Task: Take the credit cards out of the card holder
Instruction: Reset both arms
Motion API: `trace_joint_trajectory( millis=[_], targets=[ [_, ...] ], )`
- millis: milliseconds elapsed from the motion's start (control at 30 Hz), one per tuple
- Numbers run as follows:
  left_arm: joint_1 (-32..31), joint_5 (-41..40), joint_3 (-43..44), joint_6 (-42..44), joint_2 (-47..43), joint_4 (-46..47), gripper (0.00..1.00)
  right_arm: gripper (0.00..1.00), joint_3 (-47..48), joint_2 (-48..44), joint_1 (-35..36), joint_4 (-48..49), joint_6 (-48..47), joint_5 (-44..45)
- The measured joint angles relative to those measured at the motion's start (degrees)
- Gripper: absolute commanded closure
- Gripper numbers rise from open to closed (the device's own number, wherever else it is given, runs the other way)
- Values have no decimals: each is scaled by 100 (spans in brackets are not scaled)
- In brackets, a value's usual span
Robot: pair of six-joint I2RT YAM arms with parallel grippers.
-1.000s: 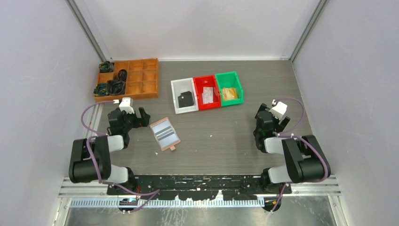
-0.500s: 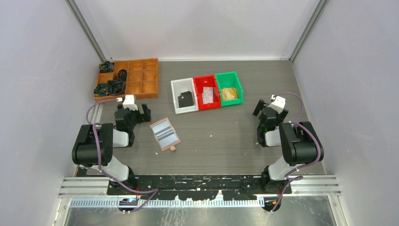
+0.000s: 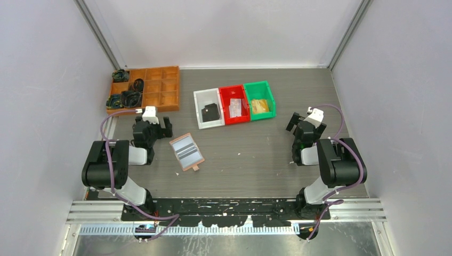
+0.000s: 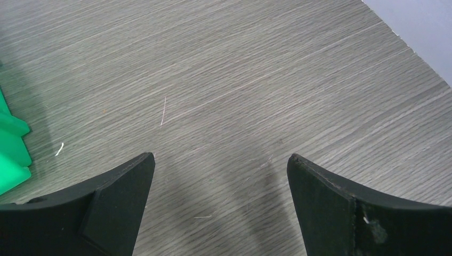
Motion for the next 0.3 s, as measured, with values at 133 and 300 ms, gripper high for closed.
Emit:
trace_joint_trajectory(
  millis=[133,300],
  targets=[
    [0,-2,0,2,0,-52,0,1,0,0,0,0,4,-4],
    [-2,-7,0,9,0,-92,0,1,0,0,0,0,15,-4]
  ],
)
